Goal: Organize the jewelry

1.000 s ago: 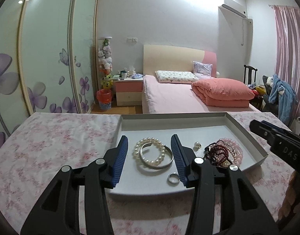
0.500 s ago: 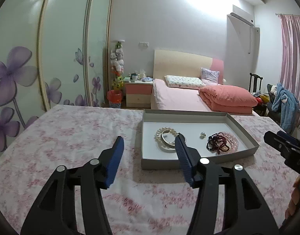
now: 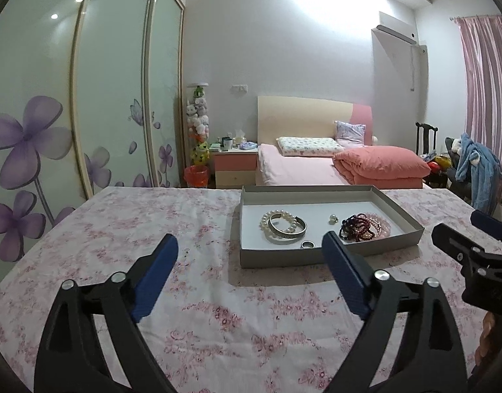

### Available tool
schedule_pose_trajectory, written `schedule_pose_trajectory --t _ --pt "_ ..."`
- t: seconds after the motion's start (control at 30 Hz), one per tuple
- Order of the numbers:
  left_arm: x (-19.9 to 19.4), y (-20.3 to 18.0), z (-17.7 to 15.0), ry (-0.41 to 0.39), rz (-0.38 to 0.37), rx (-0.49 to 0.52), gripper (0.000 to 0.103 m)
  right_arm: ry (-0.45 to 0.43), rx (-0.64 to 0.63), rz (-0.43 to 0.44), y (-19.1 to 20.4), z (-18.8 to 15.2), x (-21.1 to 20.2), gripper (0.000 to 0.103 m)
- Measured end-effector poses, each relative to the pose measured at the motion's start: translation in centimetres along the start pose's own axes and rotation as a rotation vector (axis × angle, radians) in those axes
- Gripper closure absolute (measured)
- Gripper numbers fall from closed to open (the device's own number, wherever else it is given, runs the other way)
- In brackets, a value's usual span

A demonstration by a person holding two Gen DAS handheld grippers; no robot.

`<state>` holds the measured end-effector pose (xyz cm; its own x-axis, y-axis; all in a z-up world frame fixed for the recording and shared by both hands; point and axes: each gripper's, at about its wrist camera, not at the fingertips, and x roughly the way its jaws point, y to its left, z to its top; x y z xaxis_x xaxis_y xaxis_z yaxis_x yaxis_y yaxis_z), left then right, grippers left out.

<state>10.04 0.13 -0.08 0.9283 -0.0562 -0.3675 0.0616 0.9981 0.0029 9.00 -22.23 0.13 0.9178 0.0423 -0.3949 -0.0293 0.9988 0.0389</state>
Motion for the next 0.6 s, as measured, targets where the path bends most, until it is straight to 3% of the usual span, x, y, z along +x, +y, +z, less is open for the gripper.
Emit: schedule_pose_trajectory --t 0.6 --pt "-0.75 -0.04 -0.32 -0.041 0.030 -0.003 0.002 -0.070 0.004 -0.029 -0.82 -0.68 -0.94 0.004"
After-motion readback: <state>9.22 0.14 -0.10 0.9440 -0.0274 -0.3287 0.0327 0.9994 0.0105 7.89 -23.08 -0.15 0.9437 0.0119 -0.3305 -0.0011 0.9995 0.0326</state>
